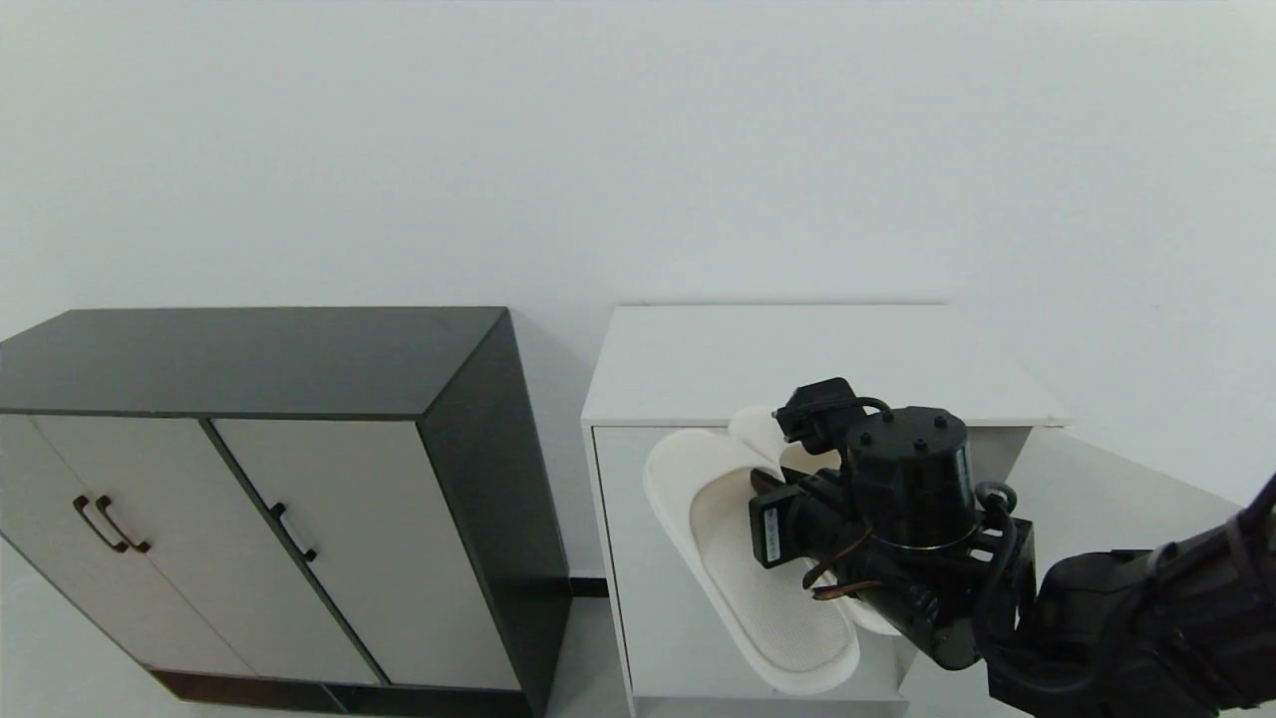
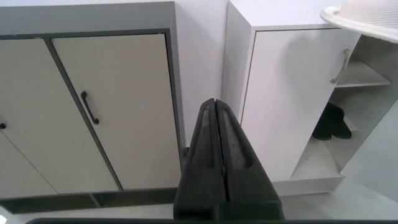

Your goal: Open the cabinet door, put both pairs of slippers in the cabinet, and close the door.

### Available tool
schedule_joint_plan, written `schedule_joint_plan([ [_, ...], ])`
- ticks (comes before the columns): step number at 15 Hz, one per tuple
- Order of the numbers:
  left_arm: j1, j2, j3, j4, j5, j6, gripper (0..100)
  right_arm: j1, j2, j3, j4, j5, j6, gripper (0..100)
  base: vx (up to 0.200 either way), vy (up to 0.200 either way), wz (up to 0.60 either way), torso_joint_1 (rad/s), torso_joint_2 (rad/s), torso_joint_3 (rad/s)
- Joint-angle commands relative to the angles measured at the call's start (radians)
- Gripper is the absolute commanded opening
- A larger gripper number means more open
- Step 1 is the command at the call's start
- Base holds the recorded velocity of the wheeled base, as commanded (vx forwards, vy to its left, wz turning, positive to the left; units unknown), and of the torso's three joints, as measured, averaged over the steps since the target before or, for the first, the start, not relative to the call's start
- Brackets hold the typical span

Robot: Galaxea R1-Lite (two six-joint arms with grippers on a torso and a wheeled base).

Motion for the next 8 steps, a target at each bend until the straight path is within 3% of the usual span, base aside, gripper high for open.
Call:
schedule_joint_plan([
  [1, 0.000, 0.000, 0.000, 0.000, 0.000, 0.000, 0, 0.007, 0.016, 0.005, -0.002, -0.001, 0.000, 0, 0.000, 0.000, 0.00, 0.000, 0.00, 0.000],
  [8, 0.000, 0.000, 0.000, 0.000, 0.000, 0.000, 0, 0.007, 0.016, 0.008, -0.002, -0.001, 0.000, 0, 0.000, 0.000, 0.00, 0.000, 0.00, 0.000],
])
